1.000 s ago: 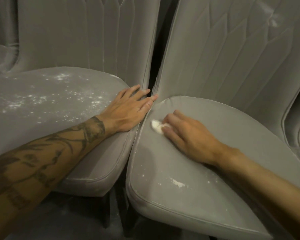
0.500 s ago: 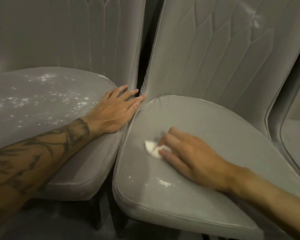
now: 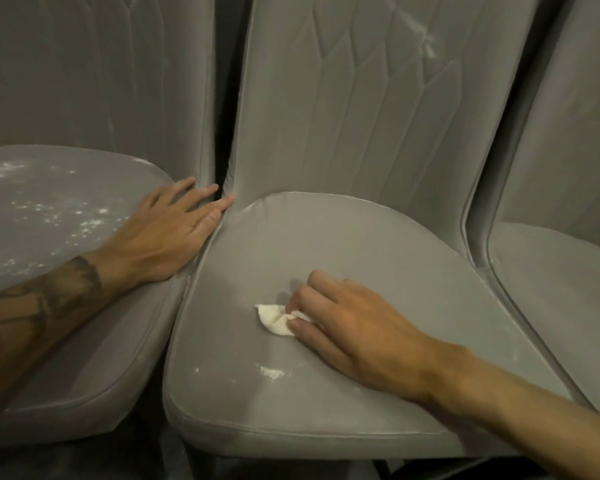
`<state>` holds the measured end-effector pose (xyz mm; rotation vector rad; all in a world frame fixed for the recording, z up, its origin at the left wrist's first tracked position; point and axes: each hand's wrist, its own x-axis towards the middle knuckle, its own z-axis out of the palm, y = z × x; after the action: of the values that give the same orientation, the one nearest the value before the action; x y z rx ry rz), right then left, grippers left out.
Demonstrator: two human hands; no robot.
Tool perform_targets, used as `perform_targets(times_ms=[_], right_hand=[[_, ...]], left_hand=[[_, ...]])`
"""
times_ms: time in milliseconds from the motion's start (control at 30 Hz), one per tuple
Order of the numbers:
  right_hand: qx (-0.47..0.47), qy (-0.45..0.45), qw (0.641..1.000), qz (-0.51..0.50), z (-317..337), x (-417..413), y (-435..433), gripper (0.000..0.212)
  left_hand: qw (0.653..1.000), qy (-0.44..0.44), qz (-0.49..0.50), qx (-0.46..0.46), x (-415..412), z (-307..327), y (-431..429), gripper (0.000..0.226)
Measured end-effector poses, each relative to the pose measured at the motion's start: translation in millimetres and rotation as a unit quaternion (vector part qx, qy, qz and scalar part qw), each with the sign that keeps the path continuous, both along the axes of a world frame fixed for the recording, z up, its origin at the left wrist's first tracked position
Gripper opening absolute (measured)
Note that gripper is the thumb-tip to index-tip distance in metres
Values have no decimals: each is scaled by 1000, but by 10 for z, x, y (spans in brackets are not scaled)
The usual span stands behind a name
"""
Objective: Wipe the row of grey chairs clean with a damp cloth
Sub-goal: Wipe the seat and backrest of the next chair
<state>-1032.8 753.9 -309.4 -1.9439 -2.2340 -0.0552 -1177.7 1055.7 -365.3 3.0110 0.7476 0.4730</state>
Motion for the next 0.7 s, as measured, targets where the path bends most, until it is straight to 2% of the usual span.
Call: perform_targets(times_ms=[100, 233, 333, 467, 567, 700], right_hand=[[21, -15, 997, -70, 33, 157, 361, 26], [40, 34, 968, -244, -91, 505, 834, 29], [46, 35, 942, -332, -155, 936, 660, 30], [15, 29, 911, -411, -70, 1454, 123, 42], [-5, 14, 920, -391, 10, 1378, -51, 36], [15, 24, 985, -172, -53, 681, -318, 23]], left_hand=[[1000, 17, 3, 17, -5, -6, 6, 58], [1000, 6, 8, -12, -2, 20, -17, 64], [1000, -3, 7, -21, 4, 40, -39, 65], [999, -8, 7, -31, 3, 48, -59, 68], [999, -11, 0, -34, -3, 47, -58, 70], [999, -21, 0, -28, -2, -26, 17, 67]])
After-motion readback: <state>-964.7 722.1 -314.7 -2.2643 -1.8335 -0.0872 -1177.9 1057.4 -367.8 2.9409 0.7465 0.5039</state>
